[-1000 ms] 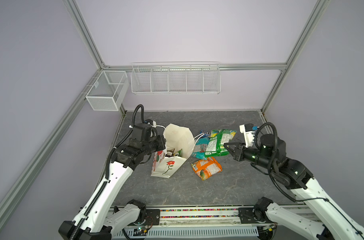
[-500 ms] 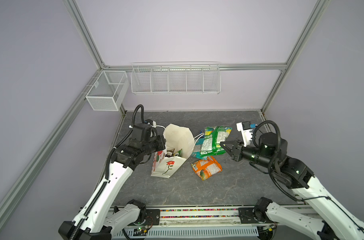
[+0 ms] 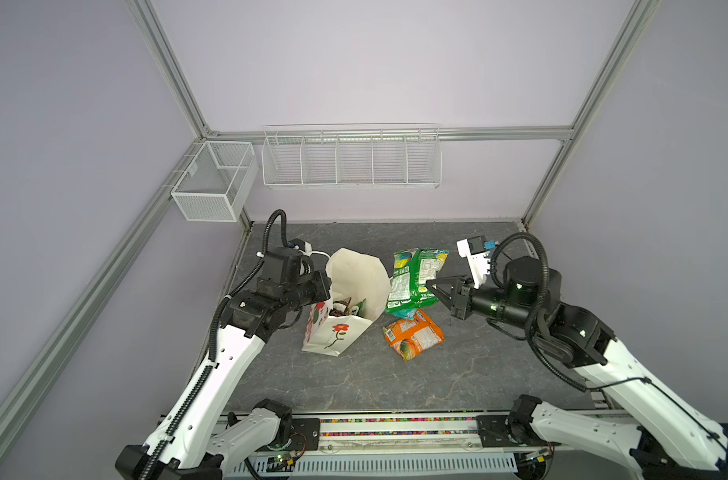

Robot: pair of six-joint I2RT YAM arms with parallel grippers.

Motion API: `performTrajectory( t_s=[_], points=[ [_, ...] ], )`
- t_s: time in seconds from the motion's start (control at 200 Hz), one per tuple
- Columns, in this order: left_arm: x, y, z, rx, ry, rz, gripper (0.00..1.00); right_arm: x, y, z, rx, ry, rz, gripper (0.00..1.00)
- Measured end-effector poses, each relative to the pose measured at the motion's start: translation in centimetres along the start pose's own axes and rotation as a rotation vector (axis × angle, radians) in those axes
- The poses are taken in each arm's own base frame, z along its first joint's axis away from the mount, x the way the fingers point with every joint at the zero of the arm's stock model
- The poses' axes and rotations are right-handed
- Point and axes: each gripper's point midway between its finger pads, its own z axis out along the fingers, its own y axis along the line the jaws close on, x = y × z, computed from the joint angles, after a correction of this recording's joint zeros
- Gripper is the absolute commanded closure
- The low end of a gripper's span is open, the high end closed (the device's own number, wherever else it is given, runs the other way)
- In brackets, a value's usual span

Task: Place the snacks into the paper bag
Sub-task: 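Lower the green chip bag into the paper bag opening with the right gripper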

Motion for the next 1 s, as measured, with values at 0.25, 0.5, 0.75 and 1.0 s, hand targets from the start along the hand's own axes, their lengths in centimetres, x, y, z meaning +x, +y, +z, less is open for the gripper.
performTrajectory(
  t_s=[0.25, 0.5, 0.75, 1.0],
  points=[
    [0.0, 0.0, 0.0, 0.001, 0.0, 0.0, 1.0, 0.0, 0.5, 1.5, 0.004, 0.023, -0.01, 0.93],
    [0.0, 0.0, 0.0, 0.001, 0.0, -0.001, 1.0, -0.1, 0.6, 3.2, 0.019, 0.05, -0.016, 0.93],
    [0.0, 0.0, -0.1, 0.001, -0.001, -0.003, 1.0, -0.1, 0.3, 4.1, 0.041, 0.059, -0.023, 0.93],
    [0.0, -0.1, -0.3, 0.003, -0.004, -0.003, 1.0, 0.5, -0.1, 5.2, 0.061, 0.081, -0.023, 0.93]
  ],
)
